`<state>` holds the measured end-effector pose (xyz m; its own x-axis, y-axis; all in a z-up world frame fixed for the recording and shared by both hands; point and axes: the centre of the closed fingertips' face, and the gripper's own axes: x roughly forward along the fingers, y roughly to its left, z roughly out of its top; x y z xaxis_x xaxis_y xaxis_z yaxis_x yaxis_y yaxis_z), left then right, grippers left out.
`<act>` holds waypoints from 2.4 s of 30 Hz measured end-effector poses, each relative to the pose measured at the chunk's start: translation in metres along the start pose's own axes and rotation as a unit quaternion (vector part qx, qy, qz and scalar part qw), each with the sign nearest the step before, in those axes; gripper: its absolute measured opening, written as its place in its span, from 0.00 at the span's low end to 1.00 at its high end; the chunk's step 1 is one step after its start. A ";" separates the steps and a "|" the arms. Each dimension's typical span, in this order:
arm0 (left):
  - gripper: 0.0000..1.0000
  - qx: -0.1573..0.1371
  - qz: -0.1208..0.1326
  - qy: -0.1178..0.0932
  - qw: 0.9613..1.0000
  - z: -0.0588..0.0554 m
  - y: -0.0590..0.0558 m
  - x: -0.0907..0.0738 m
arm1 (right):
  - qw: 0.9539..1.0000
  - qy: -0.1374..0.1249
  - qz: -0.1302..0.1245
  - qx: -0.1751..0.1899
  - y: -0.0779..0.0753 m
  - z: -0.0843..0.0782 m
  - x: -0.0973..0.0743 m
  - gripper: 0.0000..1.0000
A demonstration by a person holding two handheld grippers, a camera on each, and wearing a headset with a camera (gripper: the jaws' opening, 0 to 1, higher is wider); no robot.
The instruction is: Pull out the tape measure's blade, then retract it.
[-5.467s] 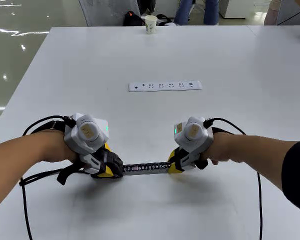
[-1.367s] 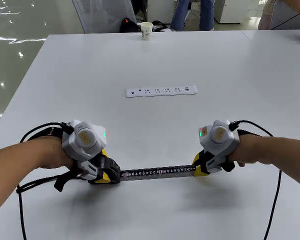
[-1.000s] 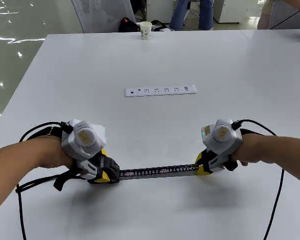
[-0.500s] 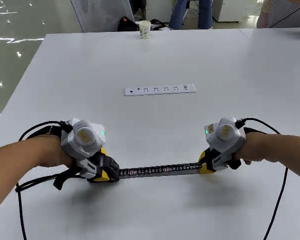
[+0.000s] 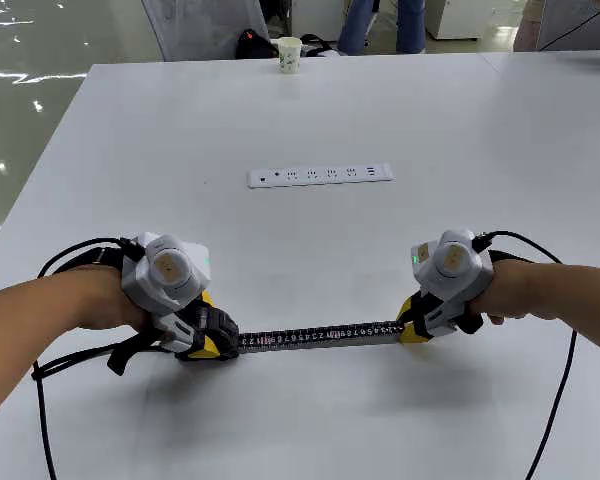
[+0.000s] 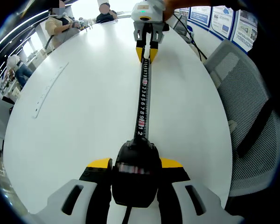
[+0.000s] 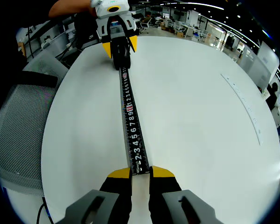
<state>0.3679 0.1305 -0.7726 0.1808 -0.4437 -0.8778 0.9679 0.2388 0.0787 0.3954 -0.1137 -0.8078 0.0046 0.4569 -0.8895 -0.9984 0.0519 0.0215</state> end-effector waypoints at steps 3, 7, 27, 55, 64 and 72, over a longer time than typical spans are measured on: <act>0.32 -0.004 0.001 -0.003 1.000 0.000 0.001 0.000 | 1.000 0.001 0.000 0.002 0.000 0.000 0.000 0.10; 0.33 -0.009 0.001 -0.018 1.000 0.000 0.002 0.000 | 1.000 0.009 0.000 0.002 0.000 0.001 0.001 0.11; 0.33 0.001 0.014 -0.002 1.000 0.000 0.005 -0.001 | 0.998 0.042 0.001 -0.042 0.002 0.002 0.001 0.13; 0.60 -0.025 0.002 -0.002 1.000 -0.012 -0.006 -0.004 | 0.998 0.044 0.001 -0.055 0.010 0.005 -0.006 0.29; 0.72 -0.059 -0.003 -0.034 0.998 -0.002 -0.008 -0.008 | 0.999 0.037 -0.011 -0.024 0.008 0.000 -0.009 0.40; 0.83 -0.095 -0.008 -0.035 0.995 -0.007 -0.018 -0.008 | 1.000 0.019 -0.016 0.014 0.012 -0.002 -0.010 0.49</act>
<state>0.3480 0.1359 -0.7701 0.1845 -0.5063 -0.8424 0.9211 0.3880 -0.0314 0.3829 -0.1192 -0.7991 0.0347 0.4211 -0.9063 -0.9957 0.0922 0.0047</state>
